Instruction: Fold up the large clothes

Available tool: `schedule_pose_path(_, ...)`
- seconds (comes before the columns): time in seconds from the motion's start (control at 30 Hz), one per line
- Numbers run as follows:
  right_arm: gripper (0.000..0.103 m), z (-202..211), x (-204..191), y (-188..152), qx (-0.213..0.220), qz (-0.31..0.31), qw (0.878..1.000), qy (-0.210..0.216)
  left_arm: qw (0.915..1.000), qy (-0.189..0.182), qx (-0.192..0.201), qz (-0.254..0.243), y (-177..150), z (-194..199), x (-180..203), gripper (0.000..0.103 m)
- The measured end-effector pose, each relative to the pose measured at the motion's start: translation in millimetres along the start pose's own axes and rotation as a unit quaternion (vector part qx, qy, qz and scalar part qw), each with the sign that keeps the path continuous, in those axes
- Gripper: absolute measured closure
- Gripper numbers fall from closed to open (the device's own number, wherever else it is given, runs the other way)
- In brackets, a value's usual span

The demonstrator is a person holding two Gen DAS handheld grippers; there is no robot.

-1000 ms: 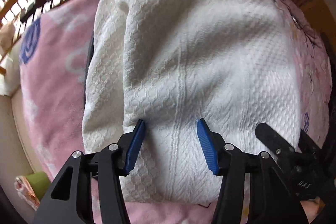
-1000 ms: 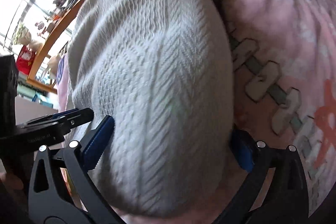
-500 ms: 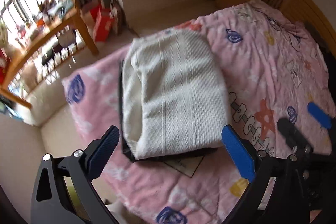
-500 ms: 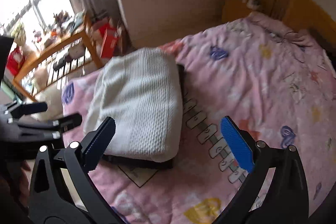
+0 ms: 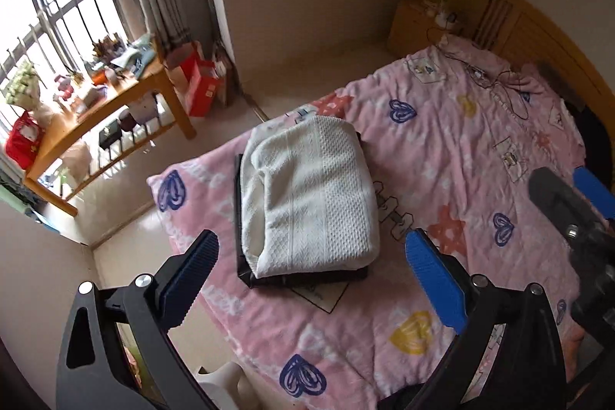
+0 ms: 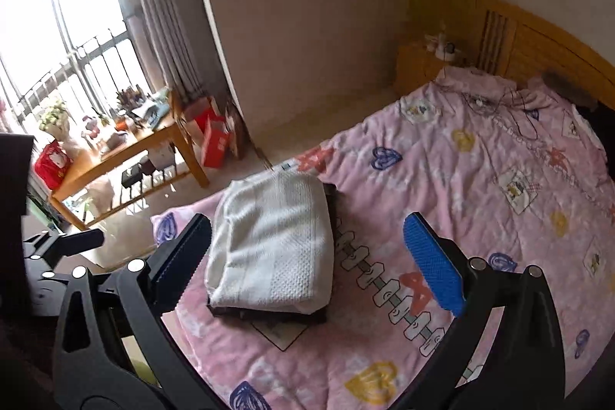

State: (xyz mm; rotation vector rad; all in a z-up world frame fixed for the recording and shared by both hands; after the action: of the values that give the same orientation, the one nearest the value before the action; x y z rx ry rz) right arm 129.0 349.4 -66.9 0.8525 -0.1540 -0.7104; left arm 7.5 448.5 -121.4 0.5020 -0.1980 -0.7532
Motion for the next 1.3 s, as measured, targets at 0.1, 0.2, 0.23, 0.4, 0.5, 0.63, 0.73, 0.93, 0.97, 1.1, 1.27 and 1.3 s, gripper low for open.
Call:
schedule_pose_path(0.1,0.006,30.3,-1.5,-2.1,0.020,0.013,1.000,0.006,0.9998,0.009,0.016,0.007,-9.0,20.7,8.2,0.008)
schedule_pose_path(0.2,0.006,48.3,2.5,-12.1,0.018,0.006,1.000,0.018,0.9995,0.024,0.017,0.010,-22.3,32.8,15.1,0.008)
schedule_pose_path(0.23,0.006,55.7,7.5,-18.0,0.015,-0.001,1.000,0.019,0.9995,0.025,0.018,0.012,-27.1,36.4,17.4,0.008)
schedule_pose_path(0.4,0.006,71.9,22.2,-40.2,0.007,-0.005,1.000,0.003,0.9996,0.007,0.012,0.024,-47.1,50.6,26.6,0.008)
schedule_pose_path(0.5,0.006,74.6,27.7,-46.9,0.005,-0.006,1.000,-0.009,0.9993,-0.002,0.019,0.032,-53.4,59.3,28.3,0.008)
schedule_pose_path(0.63,0.006,76.7,31.2,-48.7,0.003,-0.009,1.000,-0.015,0.9984,-0.004,0.031,0.047,-55.8,67.2,25.9,0.008)
schedule_pose_path(0.73,0.006,78.5,28.0,-45.4,0.012,0.000,1.000,-0.022,0.9983,0.010,0.037,0.045,-53.0,71.5,22.2,0.008)
schedule_pose_path(0.93,0.006,75.3,20.5,-43.4,0.012,0.008,0.999,-0.029,0.9980,0.035,0.040,0.035,-48.1,77.9,17.7,0.008)
schedule_pose_path(0.97,0.006,74.0,20.0,-43.8,0.010,0.006,0.999,-0.030,0.9979,0.038,0.040,0.034,-47.5,78.9,17.1,0.008)
schedule_pose_path(1.1,0.006,70.6,20.1,-46.1,0.003,0.003,0.999,-0.034,0.9976,0.053,0.035,0.027,-45.2,78.5,15.8,0.008)
schedule_pose_path(1.27,0.006,67.2,21.9,-46.9,-0.004,0.002,0.999,-0.044,0.9976,0.055,0.026,0.032,-45.9,74.6,12.5,0.008)
schedule_pose_path(1.3,0.006,66.2,22.7,-47.6,-0.006,0.001,0.999,-0.047,0.9976,0.053,0.025,0.035,-46.2,74.0,12.0,0.008)
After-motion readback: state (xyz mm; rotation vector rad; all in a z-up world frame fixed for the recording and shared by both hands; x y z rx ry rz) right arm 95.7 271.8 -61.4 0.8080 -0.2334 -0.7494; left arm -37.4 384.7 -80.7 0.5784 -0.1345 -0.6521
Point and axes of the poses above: each gripper's, at about its wrist camera, not at the fingertips, and z roughly against the way its jaws point, x to its right, y to its top, the point moved 7 cm from there along -z, roughly the way its jaws point, and after that the axes turned 1 degree about -z, right-handed, at the moved point
